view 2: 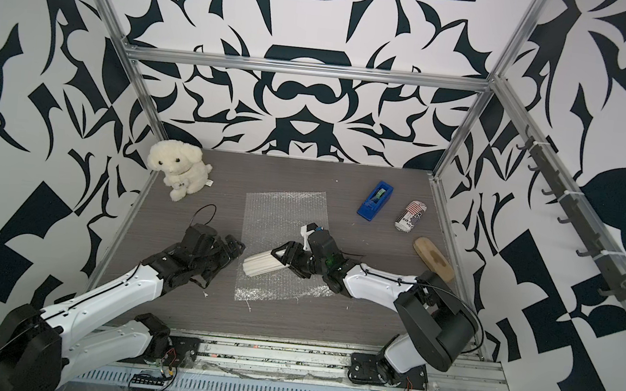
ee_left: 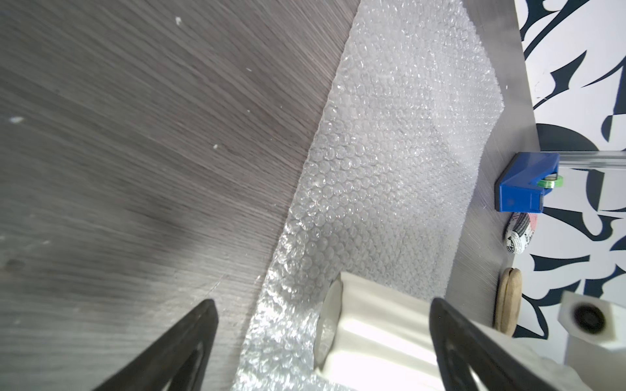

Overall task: Wrap vases in bubble wrap
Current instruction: Place the vase in bubble wrap.

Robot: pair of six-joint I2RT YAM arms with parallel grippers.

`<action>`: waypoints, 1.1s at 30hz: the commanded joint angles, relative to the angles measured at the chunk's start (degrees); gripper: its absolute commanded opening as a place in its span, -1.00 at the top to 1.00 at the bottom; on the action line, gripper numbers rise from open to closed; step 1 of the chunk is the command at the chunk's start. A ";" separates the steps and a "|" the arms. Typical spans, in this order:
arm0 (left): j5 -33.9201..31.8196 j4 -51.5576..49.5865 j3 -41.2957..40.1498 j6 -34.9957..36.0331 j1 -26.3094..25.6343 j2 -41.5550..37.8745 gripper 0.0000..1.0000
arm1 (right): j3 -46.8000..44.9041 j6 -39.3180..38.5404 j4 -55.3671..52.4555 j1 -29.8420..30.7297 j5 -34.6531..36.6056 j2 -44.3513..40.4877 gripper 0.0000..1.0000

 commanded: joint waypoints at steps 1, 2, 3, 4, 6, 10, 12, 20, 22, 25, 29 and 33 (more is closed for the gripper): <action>1.31 -1.26 -1.67 -0.74 -0.09 -1.11 -0.99 | -0.60 1.14 9.17 -0.95 -3.73 -0.59 -0.12; 1.72 -1.19 -1.79 -0.70 -0.15 -1.23 -0.99 | -0.69 0.77 9.09 -1.15 -3.97 -0.29 -0.15; 2.16 -1.15 -1.83 -0.62 -0.18 -1.33 -0.99 | -0.82 0.50 8.89 -1.37 -4.11 0.06 -0.20; 2.64 -1.06 -1.80 -0.47 -0.23 -1.48 -0.99 | -1.08 0.38 8.76 -1.60 -4.20 0.27 -0.26; 3.46 -0.99 -1.71 -0.13 -0.52 -1.97 -1.00 | -1.52 -0.31 8.28 -2.21 -4.55 0.57 -0.35; 4.50 0.17 -1.80 0.19 -2.06 -4.19 -0.98 | -2.56 -1.13 6.14 -3.77 -3.90 0.66 -0.52; 5.69 1.37 -1.70 0.54 -3.18 -4.92 -0.98 | -2.72 -1.58 5.12 -4.39 -4.02 0.96 -0.60; 6.34 4.81 -0.67 0.68 -9.58 -2.81 -0.96 | -3.05 -3.53 2.61 -5.99 -3.85 1.73 -0.69; 5.35 4.08 0.36 0.64 -9.68 -0.66 -0.97 | -2.82 -4.31 0.37 -6.33 -3.07 1.72 -0.69; 1.31 1.23 2.57 -0.01 -9.69 1.57 -0.98 | -2.07 -5.95 -4.28 -6.87 -2.24 1.51 -0.64; -3.30 -2.59 5.65 0.91 -9.68 3.30 -0.98 | 0.00 -13.42 -13.92 -6.81 -0.86 -2.03 -0.61; -8.89 -3.81 5.87 0.82 -9.60 2.18 -0.95 | 6.12 -32.29 -27.85 -6.76 3.88 -11.07 -0.58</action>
